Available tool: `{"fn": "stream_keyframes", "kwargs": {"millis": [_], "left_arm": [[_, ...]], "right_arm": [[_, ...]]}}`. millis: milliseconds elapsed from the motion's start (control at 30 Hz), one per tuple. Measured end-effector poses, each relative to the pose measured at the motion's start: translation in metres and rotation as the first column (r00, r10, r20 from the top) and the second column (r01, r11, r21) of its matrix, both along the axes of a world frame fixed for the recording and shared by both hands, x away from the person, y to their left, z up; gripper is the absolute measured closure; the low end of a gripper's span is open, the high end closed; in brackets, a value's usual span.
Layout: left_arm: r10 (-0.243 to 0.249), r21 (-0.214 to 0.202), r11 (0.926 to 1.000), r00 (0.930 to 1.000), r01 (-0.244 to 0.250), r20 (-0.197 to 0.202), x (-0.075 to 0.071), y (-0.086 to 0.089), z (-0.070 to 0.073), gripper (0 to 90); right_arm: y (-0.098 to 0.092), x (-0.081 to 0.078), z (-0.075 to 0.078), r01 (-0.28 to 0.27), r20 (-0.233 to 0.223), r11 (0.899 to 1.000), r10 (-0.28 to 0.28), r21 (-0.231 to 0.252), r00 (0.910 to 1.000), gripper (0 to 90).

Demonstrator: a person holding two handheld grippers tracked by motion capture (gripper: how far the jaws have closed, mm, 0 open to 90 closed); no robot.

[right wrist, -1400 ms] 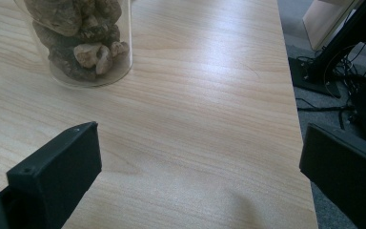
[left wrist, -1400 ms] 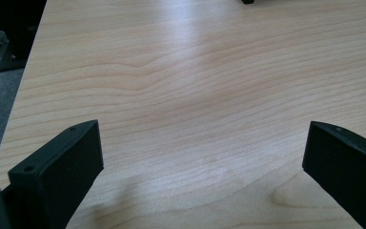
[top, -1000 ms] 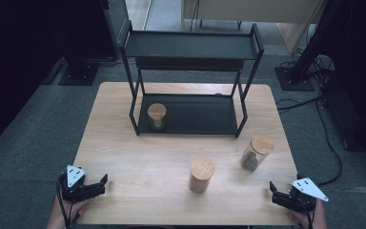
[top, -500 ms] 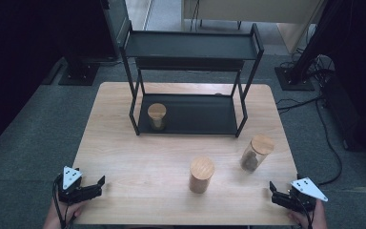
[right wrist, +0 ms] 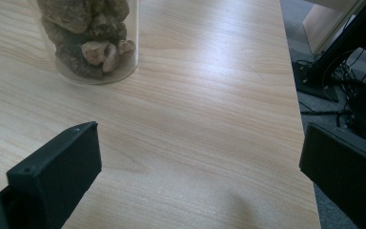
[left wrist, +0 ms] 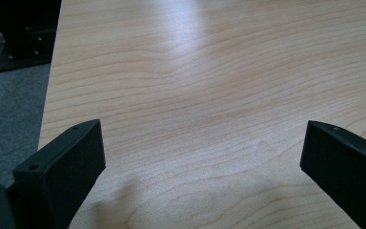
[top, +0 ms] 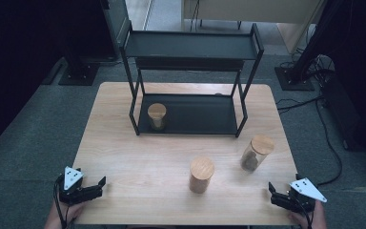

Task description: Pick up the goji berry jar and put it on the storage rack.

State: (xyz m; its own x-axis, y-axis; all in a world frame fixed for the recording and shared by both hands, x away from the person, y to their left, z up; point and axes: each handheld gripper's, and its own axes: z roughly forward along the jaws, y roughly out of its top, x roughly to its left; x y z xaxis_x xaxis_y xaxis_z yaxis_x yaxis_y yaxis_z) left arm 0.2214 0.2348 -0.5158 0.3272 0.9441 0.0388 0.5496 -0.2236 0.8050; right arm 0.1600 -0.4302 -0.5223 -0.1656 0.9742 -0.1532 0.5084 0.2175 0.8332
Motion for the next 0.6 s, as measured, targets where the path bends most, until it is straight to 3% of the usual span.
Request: {"fn": "stream_keyframes", "kwargs": {"millis": [600], "left_arm": [[0.004, 0.001, 1.0000, 1.0000, -0.004, 0.002, -0.001, -0.001, 0.000, 1.4]], "right_arm": [[0.016, -0.004, 0.001, -0.046, 0.004, 0.999, 0.045, 0.023, 0.9990, 0.0]]}}
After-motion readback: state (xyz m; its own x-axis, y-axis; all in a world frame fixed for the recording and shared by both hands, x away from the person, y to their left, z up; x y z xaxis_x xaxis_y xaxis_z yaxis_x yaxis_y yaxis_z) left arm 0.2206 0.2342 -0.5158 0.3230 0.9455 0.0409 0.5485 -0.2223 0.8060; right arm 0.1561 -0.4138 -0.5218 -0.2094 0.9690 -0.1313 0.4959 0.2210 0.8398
